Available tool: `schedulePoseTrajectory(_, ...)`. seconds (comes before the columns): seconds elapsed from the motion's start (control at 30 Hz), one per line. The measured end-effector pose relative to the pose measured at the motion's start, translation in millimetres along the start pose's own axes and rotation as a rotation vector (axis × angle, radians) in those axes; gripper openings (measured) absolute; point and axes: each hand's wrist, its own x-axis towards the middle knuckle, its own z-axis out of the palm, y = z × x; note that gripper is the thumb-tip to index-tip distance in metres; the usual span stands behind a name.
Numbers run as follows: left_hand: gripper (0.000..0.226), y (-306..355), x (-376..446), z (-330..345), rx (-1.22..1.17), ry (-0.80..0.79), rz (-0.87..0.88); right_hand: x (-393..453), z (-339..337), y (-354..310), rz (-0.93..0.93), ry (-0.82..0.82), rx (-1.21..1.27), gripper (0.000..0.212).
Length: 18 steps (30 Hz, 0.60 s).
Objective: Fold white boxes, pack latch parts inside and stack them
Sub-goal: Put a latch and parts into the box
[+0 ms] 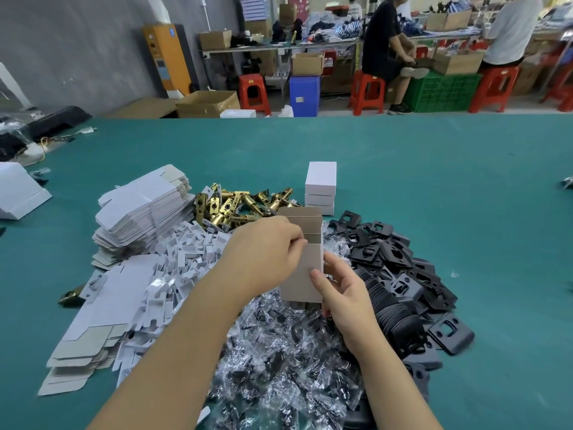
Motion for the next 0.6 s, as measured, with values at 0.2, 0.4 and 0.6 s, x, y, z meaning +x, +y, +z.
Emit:
schedulePoseTrajectory(0.2,0.02,-17.2,-9.9,8.7,-0.288,0.381,-0.012,0.5,0.8,3.5,-0.01,0.012,-0.025,0.032)
schedulePoseTrajectory(0.4,0.041,-35.0,-19.7,30.2,-0.566,0.098,-0.11,-0.7,2.2,4.5,-0.045,0.018,-0.141,0.034)
schedulePoseTrajectory(0.6,0.043,-34.6,-25.4,33.1,-0.646,0.086,-0.116,-7.6,7.2,8.4,-0.182,0.091,-0.448,0.064)
